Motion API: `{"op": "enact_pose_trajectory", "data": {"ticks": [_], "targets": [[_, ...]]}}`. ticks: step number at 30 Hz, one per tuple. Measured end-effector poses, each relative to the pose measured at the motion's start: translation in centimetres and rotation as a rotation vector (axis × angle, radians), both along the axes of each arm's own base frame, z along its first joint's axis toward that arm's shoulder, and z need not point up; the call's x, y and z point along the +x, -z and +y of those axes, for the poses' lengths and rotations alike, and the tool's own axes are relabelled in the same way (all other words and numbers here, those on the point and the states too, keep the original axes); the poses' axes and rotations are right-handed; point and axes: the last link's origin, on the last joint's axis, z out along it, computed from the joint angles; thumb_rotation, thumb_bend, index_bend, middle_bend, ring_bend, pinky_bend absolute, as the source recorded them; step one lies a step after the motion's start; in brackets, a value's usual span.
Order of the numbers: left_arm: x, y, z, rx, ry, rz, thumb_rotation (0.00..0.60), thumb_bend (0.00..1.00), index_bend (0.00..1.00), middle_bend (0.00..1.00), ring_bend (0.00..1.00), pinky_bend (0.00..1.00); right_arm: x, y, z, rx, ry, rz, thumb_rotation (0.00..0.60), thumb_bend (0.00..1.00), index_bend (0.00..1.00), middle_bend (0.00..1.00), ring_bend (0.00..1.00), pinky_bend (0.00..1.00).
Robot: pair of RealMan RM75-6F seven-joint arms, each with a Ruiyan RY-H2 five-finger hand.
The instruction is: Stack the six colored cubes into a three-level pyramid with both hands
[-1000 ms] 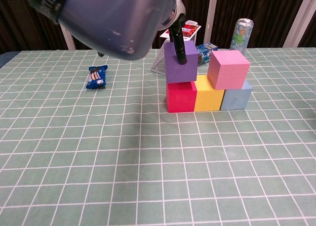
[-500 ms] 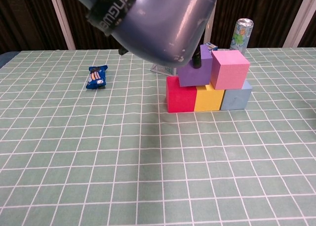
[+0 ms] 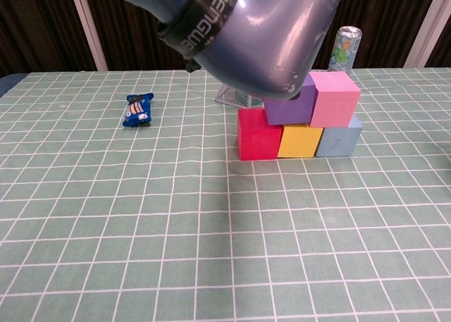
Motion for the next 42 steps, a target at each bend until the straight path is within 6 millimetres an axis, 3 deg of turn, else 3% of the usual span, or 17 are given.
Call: {"op": "enact_pose_trajectory", "data": {"ticks": [42], "targets": [[0.5, 0.85, 0.01, 0.029, -0.005, 0.035, 0.6, 0.33, 0.0, 0.48, 0.04, 0.04, 0.03, 0.15, -0.01, 0.006, 0.008, -0.03, 0.6, 0.32, 0.0, 0.05, 0.05, 0.0]]}}
